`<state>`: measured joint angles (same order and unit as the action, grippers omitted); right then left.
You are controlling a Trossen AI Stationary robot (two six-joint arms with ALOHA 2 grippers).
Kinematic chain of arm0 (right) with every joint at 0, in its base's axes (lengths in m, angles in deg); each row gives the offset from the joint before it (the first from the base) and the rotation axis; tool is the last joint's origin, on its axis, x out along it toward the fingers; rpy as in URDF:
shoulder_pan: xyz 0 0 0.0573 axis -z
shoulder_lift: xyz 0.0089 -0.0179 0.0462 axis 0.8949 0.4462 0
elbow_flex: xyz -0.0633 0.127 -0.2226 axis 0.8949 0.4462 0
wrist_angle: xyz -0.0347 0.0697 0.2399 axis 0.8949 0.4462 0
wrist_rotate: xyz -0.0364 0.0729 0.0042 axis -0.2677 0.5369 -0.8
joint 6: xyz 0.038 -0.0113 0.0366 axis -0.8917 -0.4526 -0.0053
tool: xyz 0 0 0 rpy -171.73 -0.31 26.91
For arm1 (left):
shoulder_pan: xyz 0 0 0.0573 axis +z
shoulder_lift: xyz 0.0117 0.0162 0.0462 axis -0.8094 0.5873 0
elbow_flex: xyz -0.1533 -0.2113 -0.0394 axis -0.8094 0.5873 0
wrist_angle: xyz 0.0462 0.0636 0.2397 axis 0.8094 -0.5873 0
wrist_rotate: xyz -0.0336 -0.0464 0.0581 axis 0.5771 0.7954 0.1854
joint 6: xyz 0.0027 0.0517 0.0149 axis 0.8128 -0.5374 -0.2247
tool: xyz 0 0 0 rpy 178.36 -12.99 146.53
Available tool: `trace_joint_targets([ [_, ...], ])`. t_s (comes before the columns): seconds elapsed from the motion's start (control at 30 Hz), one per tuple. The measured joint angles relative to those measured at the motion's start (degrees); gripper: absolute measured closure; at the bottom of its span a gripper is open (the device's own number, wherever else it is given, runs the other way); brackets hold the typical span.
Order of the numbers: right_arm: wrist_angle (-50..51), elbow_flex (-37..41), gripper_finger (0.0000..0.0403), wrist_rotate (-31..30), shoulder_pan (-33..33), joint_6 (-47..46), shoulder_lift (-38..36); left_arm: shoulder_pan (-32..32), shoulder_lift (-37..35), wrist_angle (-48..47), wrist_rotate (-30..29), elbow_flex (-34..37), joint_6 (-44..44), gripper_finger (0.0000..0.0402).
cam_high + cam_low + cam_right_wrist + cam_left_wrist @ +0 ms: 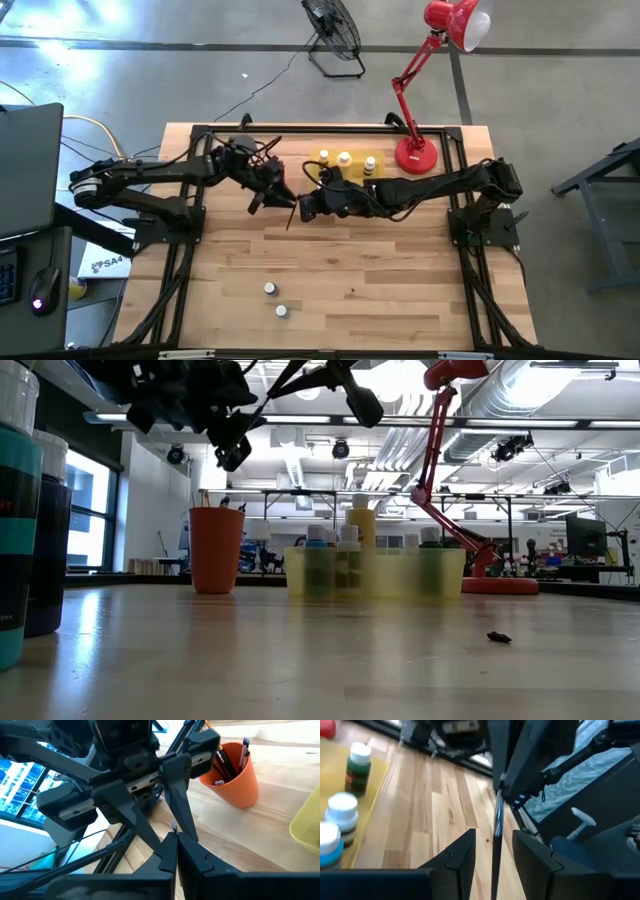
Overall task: Pick & Place Paint Supplies
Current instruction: Put the silver paintbrush into the orange cup
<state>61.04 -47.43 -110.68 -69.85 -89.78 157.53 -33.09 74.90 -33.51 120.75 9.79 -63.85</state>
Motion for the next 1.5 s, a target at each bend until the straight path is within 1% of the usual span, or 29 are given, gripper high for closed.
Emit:
trace_joint_targets([
  [0.13, -0.04, 0.00, 0.0401, 0.19, 0.00, 0.08, 0.00, 0.00, 0.00, 1.94, -0.06, -0.02, 0.26, 0.0275],
  [0.3, -0.37, 0.00, 0.0401, 0.24, 0.00, 0.41, 0.00, -0.13, 0.00, 1.87, -0.20, -0.02, 1.53, 0.0275],
  [0.4, -0.39, 0.00, 0.0401, 0.26, 0.00, 0.84, 0.00, -1.27, 0.15, 2.00, -1.72, -0.02, 1.51, 0.0275],
  [0.43, -0.39, 0.00, 0.0401, 0.24, 0.00, 0.96, 0.00, -1.78, 0.41, 1.91, -2.66, -0.24, 1.49, 0.0275],
  [0.57, -0.41, 0.00, 0.0401, 0.24, 0.00, 1.05, 0.00, -2.71, 2.62, 1.79, -2.81, -2.95, 1.50, 0.0275],
  [0.77, -0.38, 0.00, 0.0401, 0.13, -0.02, 1.09, 0.00, -2.60, 5.77, -2.25, -2.23, -6.93, 0.90, 0.0275],
  [0.97, -0.39, 0.00, 0.0401, 0.20, -0.02, 1.35, 0.00, -2.60, 5.88, -4.44, -1.44, -7.41, -0.34, 0.0279],
  [1.07, -0.38, 0.00, 0.0401, 0.20, -0.02, 1.49, 0.00, -2.60, 5.88, -4.62, -1.42, -7.41, -0.46, 0.0297],
  [1.33, -0.35, 0.00, 0.0401, 0.26, -0.02, 1.39, 0.00, -2.60, 5.88, -4.59, -0.80, -7.41, -0.73, 0.0386],
  [1.4, -0.90, 0.00, 0.0400, 1.54, 0.06, -0.15, 0.01, -2.60, 5.88, -4.62, 0.02, -7.41, -1.72, 0.0391],
  [1.5, -3.66, 0.00, 0.0399, 4.84, 0.66, -0.15, 0.02, -2.62, 5.81, -4.51, 1.55, -7.46, -2.24, 0.0388],
])
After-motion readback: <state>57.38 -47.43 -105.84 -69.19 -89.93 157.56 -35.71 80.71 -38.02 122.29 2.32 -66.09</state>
